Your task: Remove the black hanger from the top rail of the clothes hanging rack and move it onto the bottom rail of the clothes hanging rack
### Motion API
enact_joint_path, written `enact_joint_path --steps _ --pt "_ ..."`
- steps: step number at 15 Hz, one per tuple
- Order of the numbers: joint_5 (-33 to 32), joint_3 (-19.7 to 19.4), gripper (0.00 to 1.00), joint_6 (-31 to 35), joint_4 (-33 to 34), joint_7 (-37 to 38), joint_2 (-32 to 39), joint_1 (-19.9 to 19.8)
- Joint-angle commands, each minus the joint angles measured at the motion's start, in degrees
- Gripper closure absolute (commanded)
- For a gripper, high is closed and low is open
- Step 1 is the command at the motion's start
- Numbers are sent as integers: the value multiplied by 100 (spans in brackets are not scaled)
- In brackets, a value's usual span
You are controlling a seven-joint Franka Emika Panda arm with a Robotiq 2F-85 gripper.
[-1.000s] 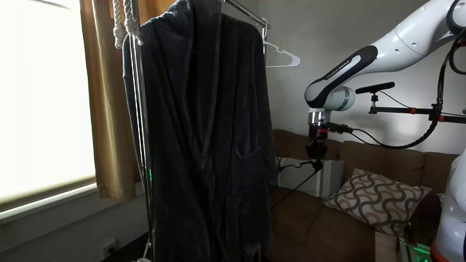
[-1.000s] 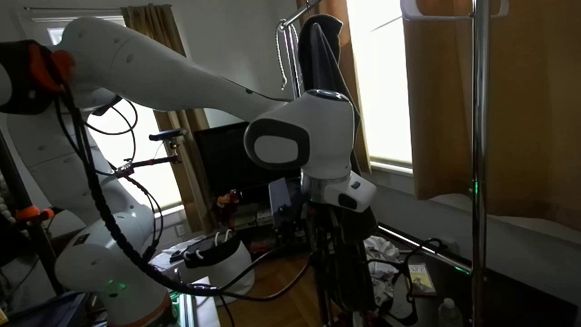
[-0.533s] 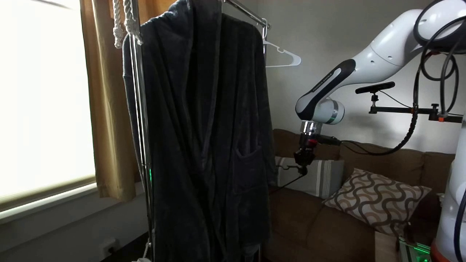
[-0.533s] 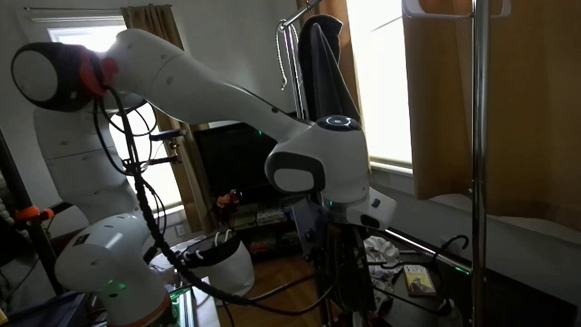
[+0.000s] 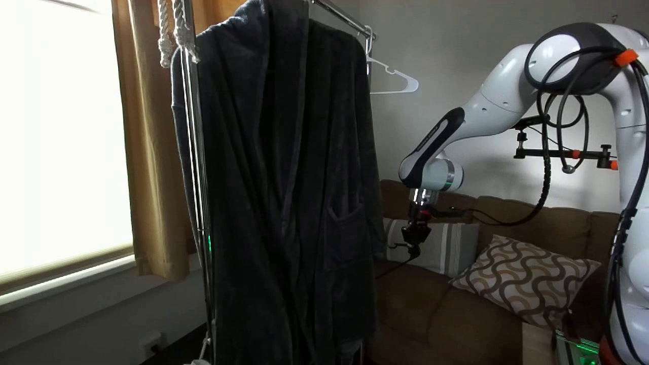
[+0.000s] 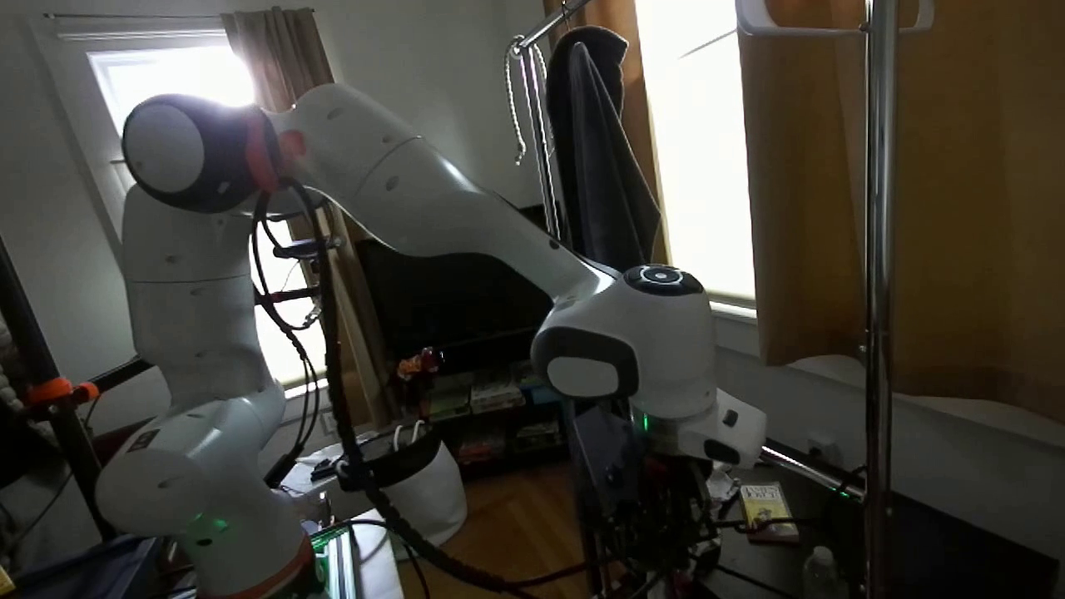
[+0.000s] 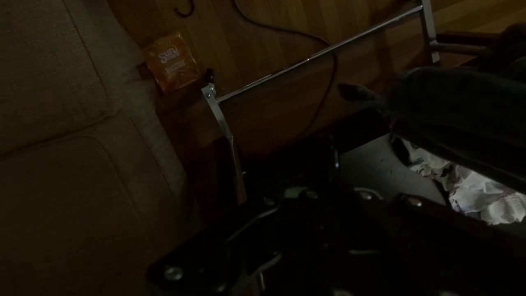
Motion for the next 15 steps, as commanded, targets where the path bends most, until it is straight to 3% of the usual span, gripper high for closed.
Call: enact_joint_path --steps 1,6,7,8,11,15 --pt "153 330 98 338 345 -139 335 -283" --pt "-451 410 98 328 588 291 616 -253" --pt "-529 404 68 291 595 355 657 -266" --pt "-524 431 68 187 594 341 662 -315" --pt "-520 488 47 -145 508 195 454 -413" --pt "-469 554 16 -1177 -302 -892 -661 -539"
